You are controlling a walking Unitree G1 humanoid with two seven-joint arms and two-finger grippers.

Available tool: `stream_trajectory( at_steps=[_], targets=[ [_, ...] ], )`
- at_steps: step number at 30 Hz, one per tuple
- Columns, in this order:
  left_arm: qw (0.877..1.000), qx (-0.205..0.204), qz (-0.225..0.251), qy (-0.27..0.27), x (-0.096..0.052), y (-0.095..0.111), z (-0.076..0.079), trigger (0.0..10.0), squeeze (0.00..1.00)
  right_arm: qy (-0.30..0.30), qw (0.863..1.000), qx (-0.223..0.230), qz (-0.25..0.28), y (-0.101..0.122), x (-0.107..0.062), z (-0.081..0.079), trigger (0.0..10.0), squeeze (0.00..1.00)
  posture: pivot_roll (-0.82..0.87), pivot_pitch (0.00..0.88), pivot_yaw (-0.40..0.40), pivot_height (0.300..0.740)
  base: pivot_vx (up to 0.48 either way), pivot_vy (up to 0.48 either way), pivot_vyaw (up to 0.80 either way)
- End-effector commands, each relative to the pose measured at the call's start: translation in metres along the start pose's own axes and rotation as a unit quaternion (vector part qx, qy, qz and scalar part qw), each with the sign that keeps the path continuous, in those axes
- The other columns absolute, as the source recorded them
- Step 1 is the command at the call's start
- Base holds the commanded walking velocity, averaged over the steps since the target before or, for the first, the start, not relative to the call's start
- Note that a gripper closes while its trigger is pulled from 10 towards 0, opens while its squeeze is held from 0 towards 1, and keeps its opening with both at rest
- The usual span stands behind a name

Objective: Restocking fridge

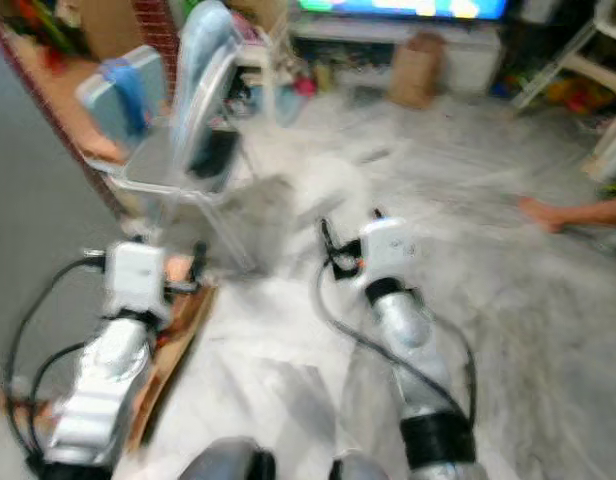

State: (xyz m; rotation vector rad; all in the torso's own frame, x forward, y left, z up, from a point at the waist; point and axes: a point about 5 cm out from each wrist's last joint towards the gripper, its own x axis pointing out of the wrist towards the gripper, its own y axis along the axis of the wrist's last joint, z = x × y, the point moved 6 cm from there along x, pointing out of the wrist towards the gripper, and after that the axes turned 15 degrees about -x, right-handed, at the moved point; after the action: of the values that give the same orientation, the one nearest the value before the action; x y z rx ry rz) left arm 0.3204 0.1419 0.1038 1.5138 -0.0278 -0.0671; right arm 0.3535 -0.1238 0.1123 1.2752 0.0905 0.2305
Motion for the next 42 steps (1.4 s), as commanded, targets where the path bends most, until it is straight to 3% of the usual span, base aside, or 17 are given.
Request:
stream_trajectory(
  at_steps=[1, 13, 15, 18, 31, 42],
  targets=[
    [1.000, 0.014, 0.012, 0.017, -0.001, 0.006, -0.011, 10.0, 0.00, 0.008, 1.000, 0.001, 0.013, 0.007, 0.003, -0.005, 10.0, 0.00, 0.12, 0.069, -0.004, 0.740, -0.244, 0.416, 0.00],
    [0.997, 0.019, 0.018, 0.072, -0.011, 0.003, -0.036, 10.0, 0.00, 0.031, 0.999, 0.005, 0.013, 0.007, 0.013, -0.011, 10.0, 0.00, 0.18, 0.054, -0.082, 0.740, -0.242, 0.417, 0.00],
    [0.995, 0.024, 0.023, 0.092, -0.013, 0.007, -0.051, 10.0, 0.00, 0.040, 0.999, 0.003, 0.017, 0.009, 0.016, -0.015, 10.0, 0.00, 0.18, 0.056, -0.084, 0.740, -0.242, 0.416, 0.00],
    [0.995, 0.022, 0.019, 0.097, -0.016, 0.006, -0.058, 10.0, 0.00, 0.040, 0.999, -0.001, 0.014, 0.007, 0.016, -0.014, 10.0, 0.00, 0.18, 0.056, -0.081, 0.740, -0.244, 0.416, 0.00],
    [1.000, 0.009, 0.023, 0.012, -0.015, 0.007, -0.037, 10.0, 0.00, 0.031, 0.999, 0.004, 0.007, 0.002, 0.010, -0.015, 10.0, 0.00, 0.17, 0.065, -0.061, 0.740, -0.074, 0.129, 0.00],
    [1.000, -0.004, 0.025, -0.004, -0.008, 0.010, -0.037, 10.0, 0.00, 0.019, 1.000, 0.001, 0.001, 0.000, 0.011, -0.006, 10.0, 0.00, 0.16, 0.063, -0.053, 0.740, 0.140, 0.000, -0.23]
  ],
)
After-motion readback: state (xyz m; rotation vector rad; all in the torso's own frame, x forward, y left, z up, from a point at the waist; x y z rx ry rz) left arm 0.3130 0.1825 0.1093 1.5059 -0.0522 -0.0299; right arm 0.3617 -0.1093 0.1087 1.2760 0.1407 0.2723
